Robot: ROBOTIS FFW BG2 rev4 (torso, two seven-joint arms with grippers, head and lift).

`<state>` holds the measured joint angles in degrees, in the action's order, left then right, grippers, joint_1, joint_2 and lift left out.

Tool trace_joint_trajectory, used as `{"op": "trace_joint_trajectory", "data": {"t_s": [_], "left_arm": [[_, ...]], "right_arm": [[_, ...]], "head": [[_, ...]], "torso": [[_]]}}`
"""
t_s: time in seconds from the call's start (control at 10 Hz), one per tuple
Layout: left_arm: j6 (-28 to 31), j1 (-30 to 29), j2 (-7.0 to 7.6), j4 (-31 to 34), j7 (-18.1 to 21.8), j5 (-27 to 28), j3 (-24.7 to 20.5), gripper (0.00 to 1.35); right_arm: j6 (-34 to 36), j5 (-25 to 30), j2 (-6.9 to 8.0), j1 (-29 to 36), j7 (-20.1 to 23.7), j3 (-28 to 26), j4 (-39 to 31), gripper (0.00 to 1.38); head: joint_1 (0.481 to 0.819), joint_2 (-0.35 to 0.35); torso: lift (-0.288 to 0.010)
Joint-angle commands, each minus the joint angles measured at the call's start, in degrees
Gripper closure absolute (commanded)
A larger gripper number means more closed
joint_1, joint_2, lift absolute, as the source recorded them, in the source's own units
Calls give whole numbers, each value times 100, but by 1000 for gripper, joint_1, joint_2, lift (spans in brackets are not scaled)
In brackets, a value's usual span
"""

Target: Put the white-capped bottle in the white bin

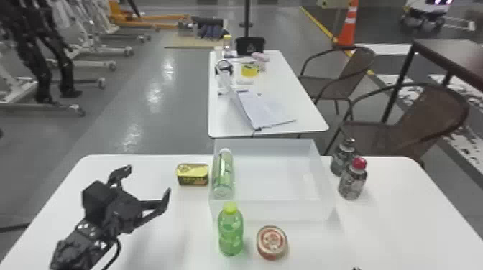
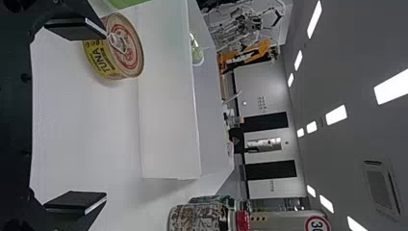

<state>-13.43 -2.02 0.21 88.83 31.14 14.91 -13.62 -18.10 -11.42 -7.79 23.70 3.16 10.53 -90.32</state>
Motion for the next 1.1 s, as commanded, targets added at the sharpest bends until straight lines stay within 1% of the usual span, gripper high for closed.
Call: {"op": "trace_joint_trajectory", "data": {"t_s": [0.0, 0.1, 0.2, 0.3, 0.4, 0.6, 0.8, 1.0], "left_arm": [[-160, -422, -36, 21, -143, -683, -273, 153], [-222, -712, -36, 21, -222, -1184, -343, 153], [-398, -1046, -36, 21, -477, -1474, -361, 153], [-406, -1309, -36, 21, -732, -1843, -352, 153], [-529, -1459, -36, 21, -802, -1931, -431, 153], [-740, -1731, -36, 21, -820, -2080, -501, 153], [-872, -1898, -36, 21, -864, -2089, -536, 153], [-881, -1951, -36, 21, -899, -2124, -528, 153]], "right_arm": [[0, -1, -3, 3, 0, 2, -3, 114], [0, -1, -12, 12, 0, 2, -3, 114], [0, -10, -12, 30, 0, -7, -12, 116], [0, -18, -12, 47, 0, -7, -12, 116], [0, -18, -12, 56, 0, -7, -21, 116], [0, -18, -29, 74, 0, -15, -38, 116], [0, -18, -29, 100, 0, -15, -47, 116], [0, -10, -38, 118, 0, -24, -82, 116]], "head": [[549, 0], [549, 0], [549, 0], [549, 0], [549, 0], [549, 0], [549, 0], [549, 0]], "torso": [[-100], [-100], [-100], [-100], [-100], [-100], [-100], [-100]]}}
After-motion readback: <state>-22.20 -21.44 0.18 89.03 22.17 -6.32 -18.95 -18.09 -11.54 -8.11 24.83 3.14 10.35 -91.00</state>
